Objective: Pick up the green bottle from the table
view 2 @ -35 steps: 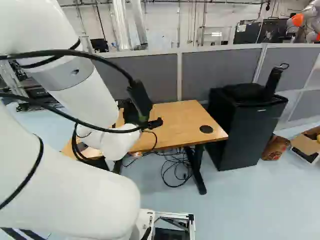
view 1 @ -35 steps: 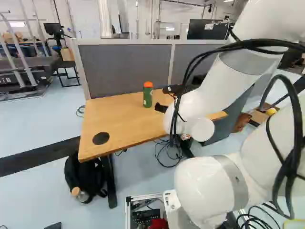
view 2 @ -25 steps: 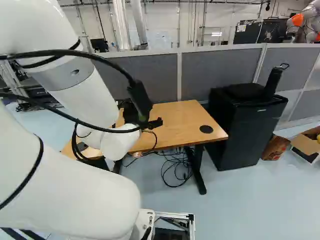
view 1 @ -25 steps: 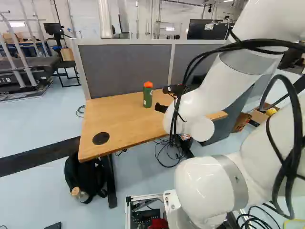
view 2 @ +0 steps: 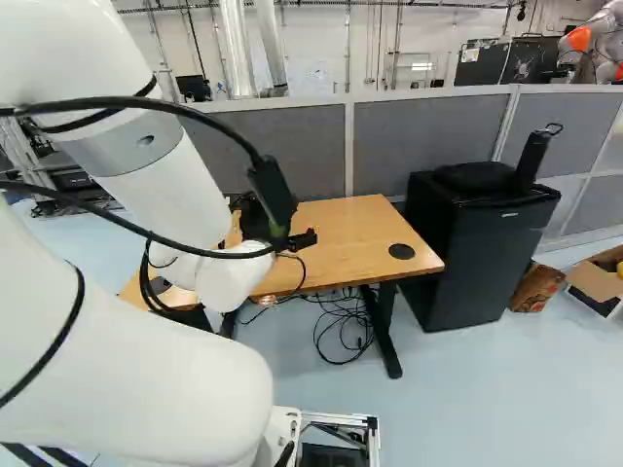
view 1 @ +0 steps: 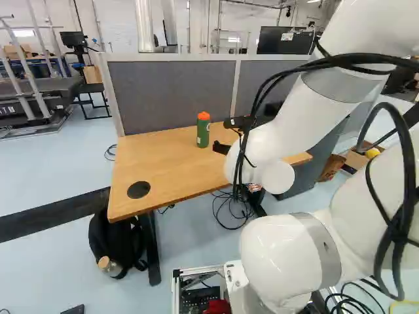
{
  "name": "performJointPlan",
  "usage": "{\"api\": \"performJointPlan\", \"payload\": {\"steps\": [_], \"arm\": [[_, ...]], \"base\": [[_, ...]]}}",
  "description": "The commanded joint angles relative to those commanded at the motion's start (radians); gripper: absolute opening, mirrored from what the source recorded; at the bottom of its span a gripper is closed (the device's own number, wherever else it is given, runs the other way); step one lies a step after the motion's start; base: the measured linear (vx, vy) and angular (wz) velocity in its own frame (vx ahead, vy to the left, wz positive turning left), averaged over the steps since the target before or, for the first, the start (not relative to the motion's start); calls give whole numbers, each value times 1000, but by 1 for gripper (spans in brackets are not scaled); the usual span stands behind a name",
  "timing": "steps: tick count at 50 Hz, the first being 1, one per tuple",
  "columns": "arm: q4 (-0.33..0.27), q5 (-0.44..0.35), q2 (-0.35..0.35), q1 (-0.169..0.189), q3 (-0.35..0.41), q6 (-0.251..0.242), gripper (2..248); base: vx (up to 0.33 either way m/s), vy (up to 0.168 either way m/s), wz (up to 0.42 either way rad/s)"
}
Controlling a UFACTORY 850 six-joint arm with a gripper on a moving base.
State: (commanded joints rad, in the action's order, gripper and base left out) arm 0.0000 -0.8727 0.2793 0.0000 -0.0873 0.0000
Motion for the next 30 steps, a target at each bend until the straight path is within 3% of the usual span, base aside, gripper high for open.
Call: {"api": "performJointPlan", "payload": {"steps": [30], "arm": [[0, 0, -4, 0, -3, 0, 247]], "base": [[0, 0, 0]]}}
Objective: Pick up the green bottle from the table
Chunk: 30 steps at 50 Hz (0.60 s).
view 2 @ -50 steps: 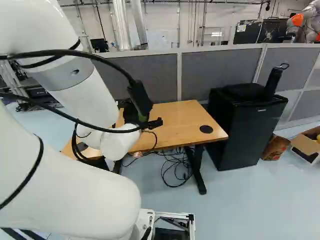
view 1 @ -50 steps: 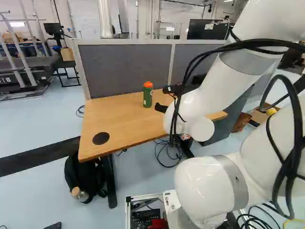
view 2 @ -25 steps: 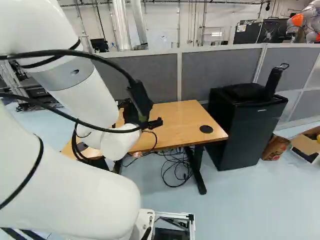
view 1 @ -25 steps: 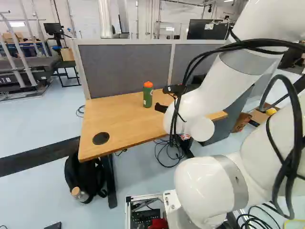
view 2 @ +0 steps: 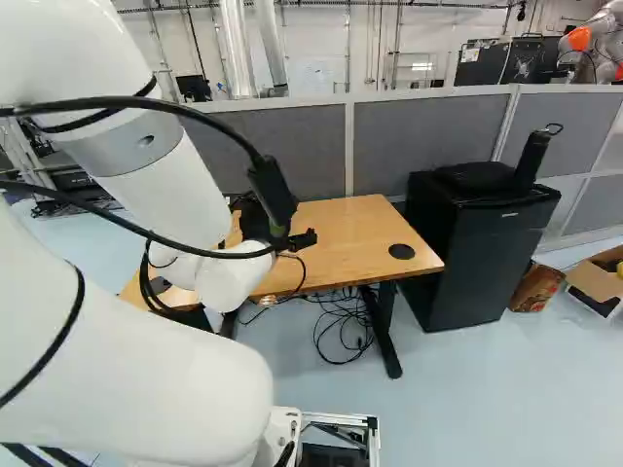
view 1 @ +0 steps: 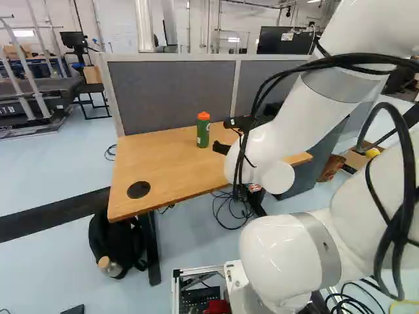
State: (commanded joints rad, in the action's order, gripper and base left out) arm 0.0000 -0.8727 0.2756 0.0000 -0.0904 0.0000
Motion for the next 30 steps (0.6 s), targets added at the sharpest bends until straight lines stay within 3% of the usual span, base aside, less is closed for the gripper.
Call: {"api": "performJointPlan", "payload": {"steps": [30], "arm": [[-20, -8, -167, -7, -150, 0, 247]], "base": [[0, 0, 0]]}}
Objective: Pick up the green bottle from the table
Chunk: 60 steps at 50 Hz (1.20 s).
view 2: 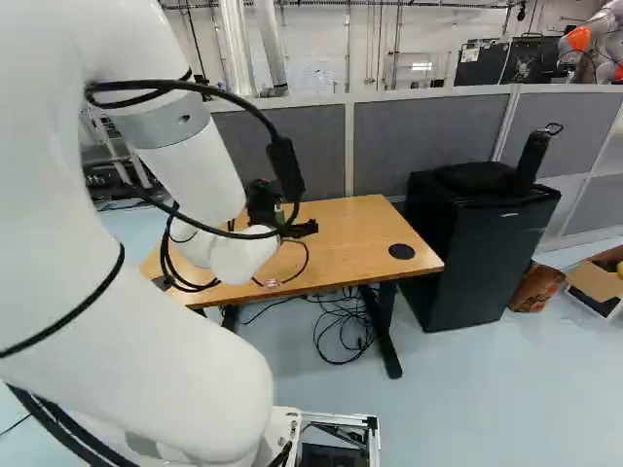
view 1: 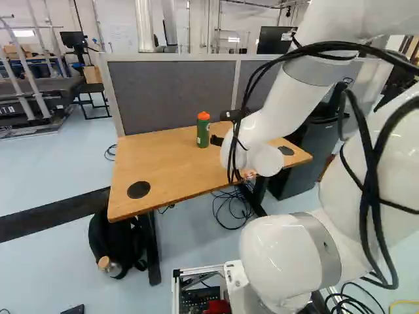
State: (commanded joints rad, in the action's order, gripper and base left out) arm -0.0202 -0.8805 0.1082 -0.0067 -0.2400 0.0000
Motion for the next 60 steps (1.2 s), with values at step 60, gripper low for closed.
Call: {"api": "performJointPlan", "payload": {"steps": [60], "arm": [[-134, -21, -308, -87, -321, 0, 247]], "base": [[0, 0, 0]]}}
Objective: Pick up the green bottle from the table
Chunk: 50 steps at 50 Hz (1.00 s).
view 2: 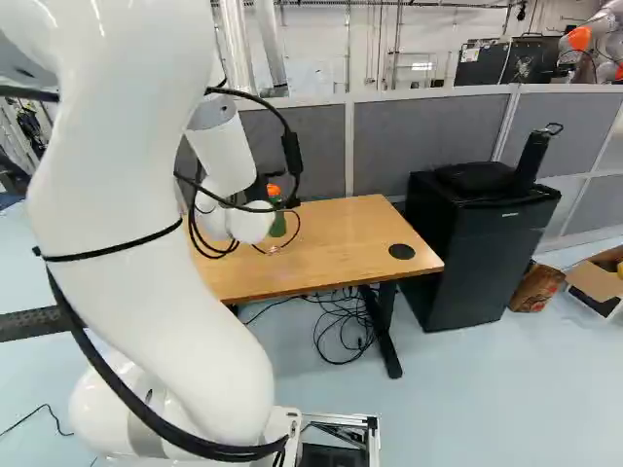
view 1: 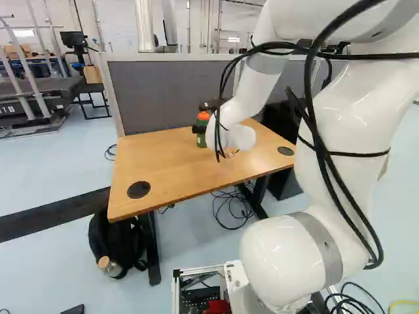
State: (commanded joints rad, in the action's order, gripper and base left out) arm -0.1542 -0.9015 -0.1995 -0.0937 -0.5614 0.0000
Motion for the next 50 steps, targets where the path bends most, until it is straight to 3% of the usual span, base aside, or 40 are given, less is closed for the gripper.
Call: {"api": "performJointPlan", "payload": {"steps": [27, 50], "arm": [[0, 2, -152, -11, -119, 0, 247], [0, 2, -179, -11, -129, 0, 247]], "base": [[0, 0, 0], [0, 0, 0]]}}
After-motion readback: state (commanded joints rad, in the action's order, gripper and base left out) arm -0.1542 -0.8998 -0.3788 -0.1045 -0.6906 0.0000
